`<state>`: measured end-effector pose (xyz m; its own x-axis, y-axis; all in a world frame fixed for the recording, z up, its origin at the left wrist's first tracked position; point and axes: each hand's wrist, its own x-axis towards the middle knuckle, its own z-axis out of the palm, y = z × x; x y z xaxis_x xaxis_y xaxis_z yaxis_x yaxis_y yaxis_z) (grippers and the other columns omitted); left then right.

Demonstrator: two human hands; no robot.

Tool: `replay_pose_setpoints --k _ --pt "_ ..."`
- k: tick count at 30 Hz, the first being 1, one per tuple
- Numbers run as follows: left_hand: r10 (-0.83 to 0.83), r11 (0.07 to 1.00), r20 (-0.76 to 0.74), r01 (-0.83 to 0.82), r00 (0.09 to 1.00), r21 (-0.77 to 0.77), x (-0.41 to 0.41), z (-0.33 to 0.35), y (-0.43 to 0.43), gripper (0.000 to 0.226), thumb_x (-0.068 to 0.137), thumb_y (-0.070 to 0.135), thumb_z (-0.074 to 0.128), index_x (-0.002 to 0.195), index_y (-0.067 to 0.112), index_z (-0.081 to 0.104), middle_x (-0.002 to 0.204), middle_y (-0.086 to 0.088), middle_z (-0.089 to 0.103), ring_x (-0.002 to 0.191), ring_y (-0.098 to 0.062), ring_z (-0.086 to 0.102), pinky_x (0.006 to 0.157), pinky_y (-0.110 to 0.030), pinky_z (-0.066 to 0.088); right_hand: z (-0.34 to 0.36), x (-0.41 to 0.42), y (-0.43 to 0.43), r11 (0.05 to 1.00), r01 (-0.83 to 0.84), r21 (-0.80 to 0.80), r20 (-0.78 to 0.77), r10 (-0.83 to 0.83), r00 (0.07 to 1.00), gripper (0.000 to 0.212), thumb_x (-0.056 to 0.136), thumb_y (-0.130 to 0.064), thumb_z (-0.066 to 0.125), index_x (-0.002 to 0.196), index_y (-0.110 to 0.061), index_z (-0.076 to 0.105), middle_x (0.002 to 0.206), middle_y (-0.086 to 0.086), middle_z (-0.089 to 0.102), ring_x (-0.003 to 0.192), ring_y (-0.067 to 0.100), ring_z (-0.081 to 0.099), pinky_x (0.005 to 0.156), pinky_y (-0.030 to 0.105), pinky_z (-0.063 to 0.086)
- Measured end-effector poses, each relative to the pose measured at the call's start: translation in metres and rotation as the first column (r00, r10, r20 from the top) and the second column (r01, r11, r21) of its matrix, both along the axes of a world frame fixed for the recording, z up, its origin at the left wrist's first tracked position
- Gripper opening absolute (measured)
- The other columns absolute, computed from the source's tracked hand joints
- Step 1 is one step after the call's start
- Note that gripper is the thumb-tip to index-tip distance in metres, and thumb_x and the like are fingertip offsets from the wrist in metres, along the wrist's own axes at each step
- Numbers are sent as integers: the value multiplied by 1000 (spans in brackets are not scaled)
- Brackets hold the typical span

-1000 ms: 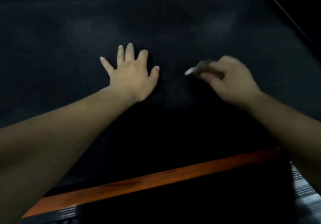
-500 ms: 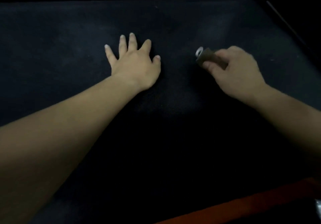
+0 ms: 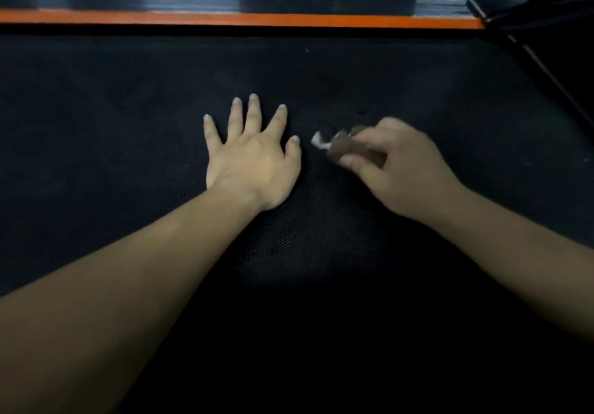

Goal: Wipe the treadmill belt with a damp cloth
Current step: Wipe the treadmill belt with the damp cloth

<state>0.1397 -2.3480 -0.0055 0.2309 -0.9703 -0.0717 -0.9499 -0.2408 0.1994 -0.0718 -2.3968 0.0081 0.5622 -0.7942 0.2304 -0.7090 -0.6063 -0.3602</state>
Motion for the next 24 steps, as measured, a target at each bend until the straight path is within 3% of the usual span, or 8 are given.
replay_pose_setpoints --k 2,6,11,17,22,24 --pt "1 1000 -4 -1 1000 2 -1 0 0 63 104 54 15 163 36 7 172 -5 -7 157 -24 -16 122 -60 -13 3 -3 -15 1000 -25 -16 -30 24 999 22 91 -47 62 97 -27 69 82 -3 51 75 17 52 69 33 42" --pt "-2 1000 -5 2 1000 25 1 -1 0 64 103 57 14 163 36 5 172 -4 -9 157 -23 -17 122 -61 -13 10 9 -85 965 262 23 7 -262 965 19 91 -48 60 93 -30 65 84 -3 57 84 24 59 68 31 38" --pt "-2 1000 29 2 1000 31 0 -2 0 74 97 71 10 162 37 3 171 -4 -10 156 -26 -19 121 -62 -14 0 27 -58 999 -16 33 -7 16 1000 23 91 -48 61 98 -28 69 84 -5 53 77 15 54 68 33 41" --pt "-3 999 41 2 999 35 1 0 -2 76 95 73 9 162 37 1 171 -4 -11 156 -26 -19 121 -63 -12 6 42 -129 956 293 -8 45 -293 955 20 91 -47 62 101 -31 70 91 -4 61 89 21 61 75 32 42" --pt "-9 1000 41 8 999 20 0 -1 -2 76 96 72 9 162 36 1 171 -5 -11 156 -26 -19 122 -63 -11 2 45 -94 999 -33 15 13 33 999 23 91 -45 63 109 -32 72 91 -1 54 85 18 52 74 34 40" --pt "-6 1000 43 5 999 20 0 -2 -1 76 95 73 8 162 36 0 171 -5 -10 156 -26 -19 122 -63 -10 3 43 -111 999 -30 -17 -17 29 999 24 92 -46 62 108 -31 71 90 -1 53 85 20 53 73 33 38"
